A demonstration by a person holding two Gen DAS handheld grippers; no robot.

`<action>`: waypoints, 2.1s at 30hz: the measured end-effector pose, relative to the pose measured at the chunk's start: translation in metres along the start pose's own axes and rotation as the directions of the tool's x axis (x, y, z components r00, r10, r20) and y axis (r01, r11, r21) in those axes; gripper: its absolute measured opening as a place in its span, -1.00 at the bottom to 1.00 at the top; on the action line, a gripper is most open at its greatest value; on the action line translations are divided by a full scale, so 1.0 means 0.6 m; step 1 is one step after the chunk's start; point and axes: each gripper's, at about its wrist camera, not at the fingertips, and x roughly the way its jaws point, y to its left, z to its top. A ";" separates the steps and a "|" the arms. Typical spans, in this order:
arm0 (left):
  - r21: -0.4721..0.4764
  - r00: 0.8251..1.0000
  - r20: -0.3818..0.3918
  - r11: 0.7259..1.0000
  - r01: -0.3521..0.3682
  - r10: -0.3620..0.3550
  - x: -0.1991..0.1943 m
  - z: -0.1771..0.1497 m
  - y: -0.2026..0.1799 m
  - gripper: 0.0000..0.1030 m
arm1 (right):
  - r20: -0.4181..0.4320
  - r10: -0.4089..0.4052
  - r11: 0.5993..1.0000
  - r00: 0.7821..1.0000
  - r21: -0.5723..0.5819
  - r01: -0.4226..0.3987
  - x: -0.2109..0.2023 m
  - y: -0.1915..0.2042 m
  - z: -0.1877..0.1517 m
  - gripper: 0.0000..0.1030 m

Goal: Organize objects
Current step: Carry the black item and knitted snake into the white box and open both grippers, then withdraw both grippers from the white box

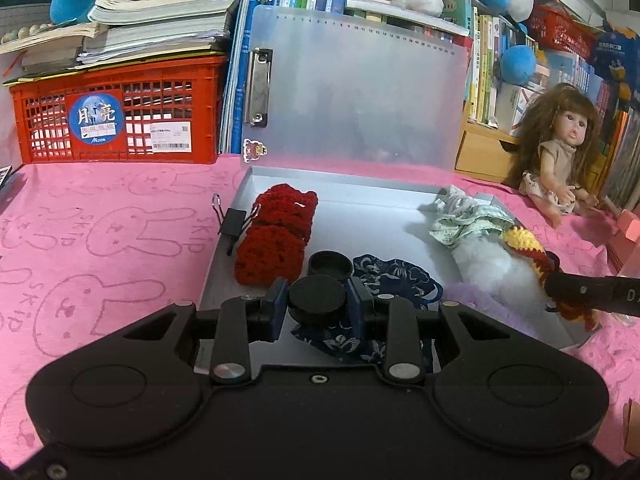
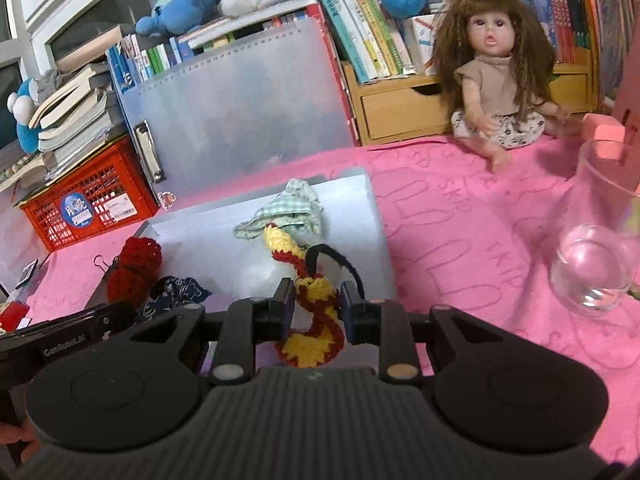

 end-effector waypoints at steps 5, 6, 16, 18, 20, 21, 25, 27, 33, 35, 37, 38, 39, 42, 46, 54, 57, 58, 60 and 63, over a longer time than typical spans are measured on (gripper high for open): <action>-0.014 1.000 -0.012 1.000 0.009 -0.010 0.011 0.004 -0.003 -0.42 | -0.020 0.017 1.000 1.000 -0.008 -0.017 0.014 0.010 -0.001 -0.44; -0.023 1.000 -0.017 1.000 0.012 -0.013 0.015 0.006 -0.002 -0.42 | -0.027 0.020 1.000 0.999 -0.010 -0.020 0.018 0.012 -0.001 -0.44; -0.022 0.999 -0.032 1.000 0.020 -0.021 0.039 0.018 -0.007 -0.42 | -0.072 0.061 0.998 0.996 0.008 -0.060 0.052 0.020 0.004 -0.46; -0.014 0.999 -0.032 1.000 0.026 -0.027 0.043 0.019 -0.008 -0.42 | -0.081 0.075 0.997 0.994 0.029 -0.072 0.057 0.012 0.008 -0.46; -0.015 0.999 -0.035 0.999 0.029 -0.029 0.048 0.022 -0.006 -0.42 | -0.082 0.088 0.994 0.993 0.071 -0.082 0.058 -0.004 0.015 -0.46; -0.020 0.999 -0.036 0.999 0.029 -0.030 0.050 0.022 -0.004 -0.42 | -0.085 0.096 0.992 0.992 0.091 -0.088 0.060 -0.012 0.018 -0.46; -0.034 0.999 -0.035 0.999 0.034 -0.036 0.058 0.023 -0.002 -0.42 | -0.084 0.078 0.991 0.993 0.115 -0.068 0.064 -0.033 0.024 -0.46; -0.030 0.999 -0.034 0.999 0.034 -0.035 0.059 0.023 -0.003 -0.42 | -0.088 0.080 0.990 0.993 0.125 -0.069 0.067 -0.040 0.024 -0.46; -0.028 0.998 -0.026 0.998 0.058 -0.058 0.054 0.023 -0.010 -0.43 | -0.094 0.110 0.989 0.989 0.113 -0.099 0.067 -0.032 0.021 -0.45; -0.019 0.998 -0.022 0.998 0.058 -0.059 0.050 0.023 -0.012 -0.43 | -0.091 0.107 0.990 0.990 0.102 -0.097 0.065 -0.028 0.020 -0.40; -0.011 0.998 -0.015 0.998 0.059 -0.059 0.045 0.024 -0.014 -0.35 | -0.092 0.110 0.989 0.990 0.109 -0.099 0.063 -0.029 0.019 -0.39; -0.009 0.998 -0.012 0.998 0.061 -0.061 0.043 0.024 -0.014 -0.32 | -0.090 0.112 0.988 0.990 0.113 -0.102 0.060 -0.030 0.020 -0.36; -0.008 0.998 -0.007 0.998 0.062 -0.062 0.039 0.024 -0.015 -0.27 | -0.087 0.115 0.988 0.990 0.114 -0.105 0.058 -0.030 0.020 -0.25; -0.001 0.998 0.005 0.998 0.060 -0.060 0.030 0.026 -0.014 -0.19 | -0.073 0.121 0.987 0.990 0.116 -0.112 0.047 -0.032 0.022 0.08; 0.006 0.998 0.021 0.998 0.064 -0.064 0.015 0.027 -0.012 -0.07 | -0.043 0.121 0.988 0.992 0.101 -0.116 0.028 -0.030 0.027 0.14; 0.033 0.998 0.025 0.998 0.049 -0.050 -0.020 0.024 -0.013 0.12 | -0.005 0.145 0.985 0.989 0.090 -0.144 -0.011 -0.023 0.028 0.27; 0.068 0.998 0.034 0.997 0.044 -0.047 -0.038 0.017 -0.018 0.22 | 0.004 0.149 0.987 0.989 0.068 -0.149 -0.026 -0.017 0.022 0.30; 0.077 0.998 0.036 0.996 0.045 -0.048 -0.045 0.014 -0.019 0.26 | 0.005 0.149 0.987 0.989 0.058 -0.149 -0.030 -0.015 0.020 0.31; 0.090 0.998 0.037 0.995 0.053 -0.057 -0.058 0.007 -0.019 0.29 | 0.005 0.147 0.988 0.989 0.038 -0.147 -0.038 -0.010 0.014 0.32; 0.100 0.997 0.031 0.992 0.072 -0.075 -0.075 -0.003 -0.017 0.32 | 0.009 0.147 0.989 0.989 0.008 -0.147 -0.051 -0.003 0.005 0.35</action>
